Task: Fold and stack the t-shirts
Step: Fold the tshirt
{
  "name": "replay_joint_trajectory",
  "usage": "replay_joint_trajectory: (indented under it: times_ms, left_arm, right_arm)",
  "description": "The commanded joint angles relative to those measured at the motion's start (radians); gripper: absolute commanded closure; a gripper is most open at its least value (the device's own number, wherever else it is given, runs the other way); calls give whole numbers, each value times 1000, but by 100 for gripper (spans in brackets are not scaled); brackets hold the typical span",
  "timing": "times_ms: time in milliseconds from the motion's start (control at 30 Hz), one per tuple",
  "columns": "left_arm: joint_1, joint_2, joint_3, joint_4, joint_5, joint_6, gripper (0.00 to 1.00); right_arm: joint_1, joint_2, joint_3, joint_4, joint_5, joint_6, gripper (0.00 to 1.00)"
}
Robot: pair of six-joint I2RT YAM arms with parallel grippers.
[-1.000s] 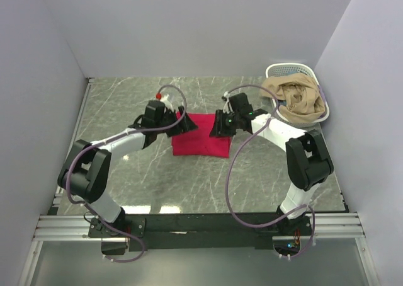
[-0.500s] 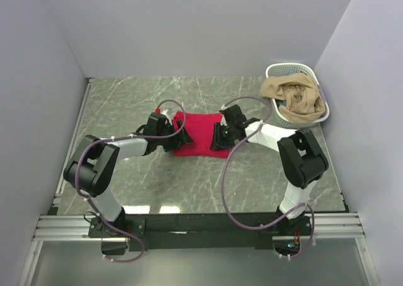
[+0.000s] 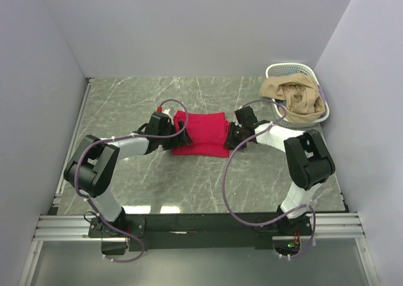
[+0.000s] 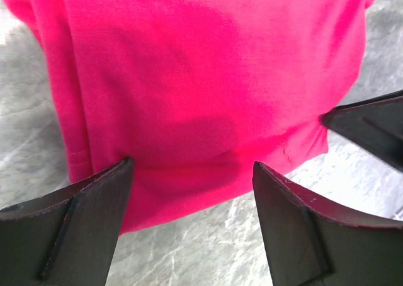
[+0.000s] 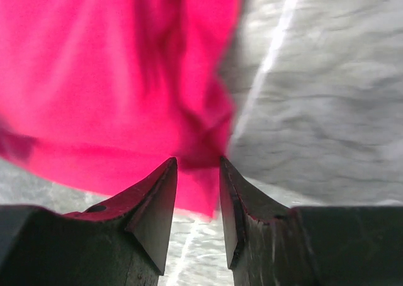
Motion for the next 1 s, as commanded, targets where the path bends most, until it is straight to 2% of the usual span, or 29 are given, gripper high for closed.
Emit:
replay_joint_trajectory:
  times_ms: [0, 200, 333, 400, 567, 733, 967]
  left_arm:
    - [10, -5, -4, -127, -98, 68, 16]
    - [9, -79, -4, -62, -27, 69, 16]
    - [7, -134, 25, -47, -30, 73, 15]
    - [7, -159, 54, -56, -65, 73, 15]
    - [18, -136, 162, -116, -175, 92, 12]
    - [67, -53, 205, -96, -159, 77, 12]
    - [125, 30, 242, -82, -138, 85, 12]
  right_arm:
    - [-35, -11, -41, -60, 90, -40, 59]
    - [-37, -135, -58, 22, 10, -92, 57]
    - [-49, -151, -17, 37, -10, -102, 47]
    - [-70, -139, 18, 45, -33, -106, 43]
    - [-118, -39, 138, 45, -108, -91, 39]
    - [-152, 58, 231, 57, -174, -88, 38]
    - [-187, 131, 275, 66, -247, -79, 37]
